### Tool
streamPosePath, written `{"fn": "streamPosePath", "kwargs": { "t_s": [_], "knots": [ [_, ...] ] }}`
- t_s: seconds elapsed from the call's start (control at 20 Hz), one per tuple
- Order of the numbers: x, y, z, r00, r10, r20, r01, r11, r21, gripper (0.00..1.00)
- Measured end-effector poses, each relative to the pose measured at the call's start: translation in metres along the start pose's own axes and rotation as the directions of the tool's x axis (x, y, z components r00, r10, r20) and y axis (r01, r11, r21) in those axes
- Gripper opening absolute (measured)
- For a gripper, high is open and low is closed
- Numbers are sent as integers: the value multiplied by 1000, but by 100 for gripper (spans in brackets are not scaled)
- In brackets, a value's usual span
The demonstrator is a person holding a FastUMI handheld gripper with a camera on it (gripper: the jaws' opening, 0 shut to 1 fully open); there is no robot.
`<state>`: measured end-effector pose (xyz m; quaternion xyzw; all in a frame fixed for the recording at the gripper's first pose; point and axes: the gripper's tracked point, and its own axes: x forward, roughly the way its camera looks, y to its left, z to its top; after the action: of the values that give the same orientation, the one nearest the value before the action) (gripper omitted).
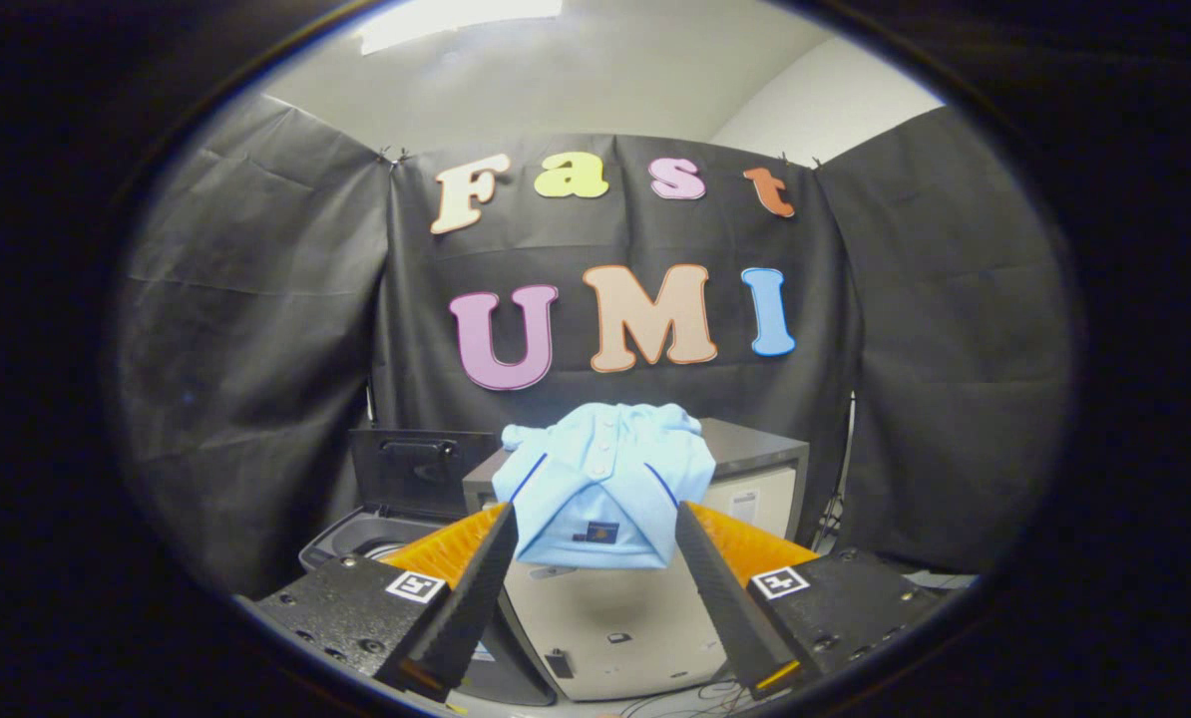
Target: Put the clothes into the washing machine and then close the washing machine lid.
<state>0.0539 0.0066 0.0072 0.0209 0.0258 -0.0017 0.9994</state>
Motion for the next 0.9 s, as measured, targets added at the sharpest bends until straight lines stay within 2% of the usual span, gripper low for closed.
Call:
{"fn": "streamPosePath", "kwargs": {
  "t_s": [0.25,0.55,0.75,0.9],
  "knots": [
    [56,4,20,999,4,-44,-2,999,35,96],
    [130,-3,20,988,-9,-153,14,999,36,95],
    [176,-5,23,975,-16,-222,28,998,52,96],
    [208,-5,14,949,-16,-316,35,998,54,96]
  ]
}}
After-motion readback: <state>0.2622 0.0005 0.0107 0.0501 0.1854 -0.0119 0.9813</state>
